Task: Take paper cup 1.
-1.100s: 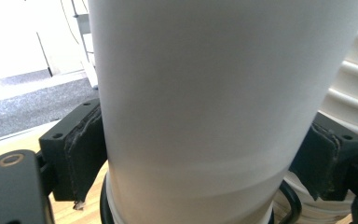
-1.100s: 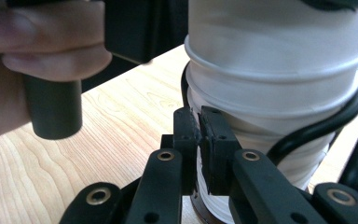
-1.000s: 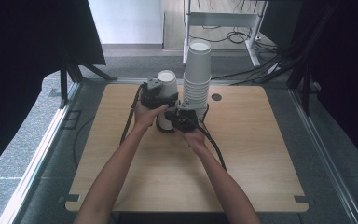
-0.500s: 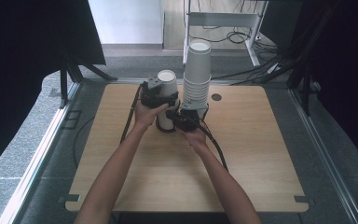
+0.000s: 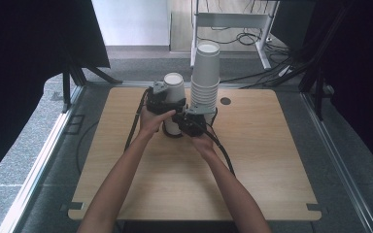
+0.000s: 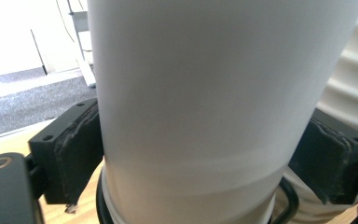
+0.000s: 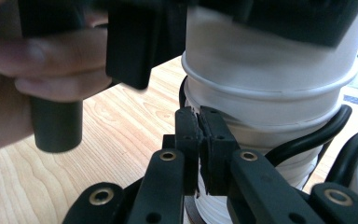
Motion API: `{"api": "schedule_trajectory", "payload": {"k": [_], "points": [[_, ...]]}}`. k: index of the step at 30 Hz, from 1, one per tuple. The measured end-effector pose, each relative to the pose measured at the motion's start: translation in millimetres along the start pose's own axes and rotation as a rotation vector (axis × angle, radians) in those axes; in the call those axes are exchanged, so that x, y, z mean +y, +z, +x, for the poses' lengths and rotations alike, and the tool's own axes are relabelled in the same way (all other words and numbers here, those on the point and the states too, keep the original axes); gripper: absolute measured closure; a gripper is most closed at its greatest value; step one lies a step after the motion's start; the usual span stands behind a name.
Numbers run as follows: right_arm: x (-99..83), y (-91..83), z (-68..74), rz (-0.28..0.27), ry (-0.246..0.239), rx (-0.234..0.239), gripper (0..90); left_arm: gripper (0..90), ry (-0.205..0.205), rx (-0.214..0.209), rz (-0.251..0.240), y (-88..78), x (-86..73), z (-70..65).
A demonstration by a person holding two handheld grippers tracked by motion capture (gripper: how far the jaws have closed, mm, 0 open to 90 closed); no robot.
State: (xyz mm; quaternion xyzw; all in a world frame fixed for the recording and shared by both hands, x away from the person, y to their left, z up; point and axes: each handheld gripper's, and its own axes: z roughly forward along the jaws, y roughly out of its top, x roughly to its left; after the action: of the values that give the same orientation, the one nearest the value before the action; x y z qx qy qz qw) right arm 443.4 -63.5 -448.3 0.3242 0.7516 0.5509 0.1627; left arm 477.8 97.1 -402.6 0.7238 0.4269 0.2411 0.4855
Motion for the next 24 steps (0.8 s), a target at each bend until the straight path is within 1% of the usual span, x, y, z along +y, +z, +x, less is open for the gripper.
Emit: {"api": "schedule_trajectory", "payload": {"k": [2,5,8,10,13,14,15,16,17,19,24], "points": [[-0.4,1.0,0.3,0.000,-0.006,-0.004,87.9,7.8,-0.014,-0.005,0.008,2.6,-4.0,0.8],[-0.7,1.3,0.8,0.001,-0.002,-0.009,89.3,7.7,-0.017,-0.006,0.007,3.3,-5.3,1.2],[-0.7,1.4,0.7,0.000,-0.002,-0.012,89.7,8.4,-0.013,0.003,0.006,3.9,-5.2,-0.1],[-0.7,1.5,1.0,0.000,0.002,-0.013,89.9,9.4,-0.022,0.003,0.005,2.3,-4.4,0.6],[-0.7,2.1,0.9,0.003,-0.006,-0.015,90.0,10.6,-0.001,0.015,-0.001,0.8,-2.7,-0.8],[-1.0,2.6,1.9,0.011,0.005,-0.015,90.0,11.8,-0.003,0.023,-0.017,-1.7,-0.3,-2.1],[-1.0,2.6,1.9,0.011,0.005,-0.015,90.0,12.4,-0.003,0.023,-0.017,-1.7,-0.3,-2.1],[-1.0,2.7,1.8,0.011,0.005,-0.015,90.0,12.4,-0.015,0.021,-0.028,-2.8,1.4,-2.0],[-1.0,2.9,2.0,0.009,0.009,-0.015,90.0,13.0,-0.003,0.026,-0.025,-2.9,2.7,-2.4],[-1.0,3.4,1.5,0.006,0.010,-0.017,90.0,13.3,0.005,0.030,-0.024,-2.9,3.5,-2.8],[-2.1,3.8,1.7,0.014,0.019,-0.017,90.0,14.1,-0.005,0.031,-0.040,-3.5,4.7,-2.9]]}}
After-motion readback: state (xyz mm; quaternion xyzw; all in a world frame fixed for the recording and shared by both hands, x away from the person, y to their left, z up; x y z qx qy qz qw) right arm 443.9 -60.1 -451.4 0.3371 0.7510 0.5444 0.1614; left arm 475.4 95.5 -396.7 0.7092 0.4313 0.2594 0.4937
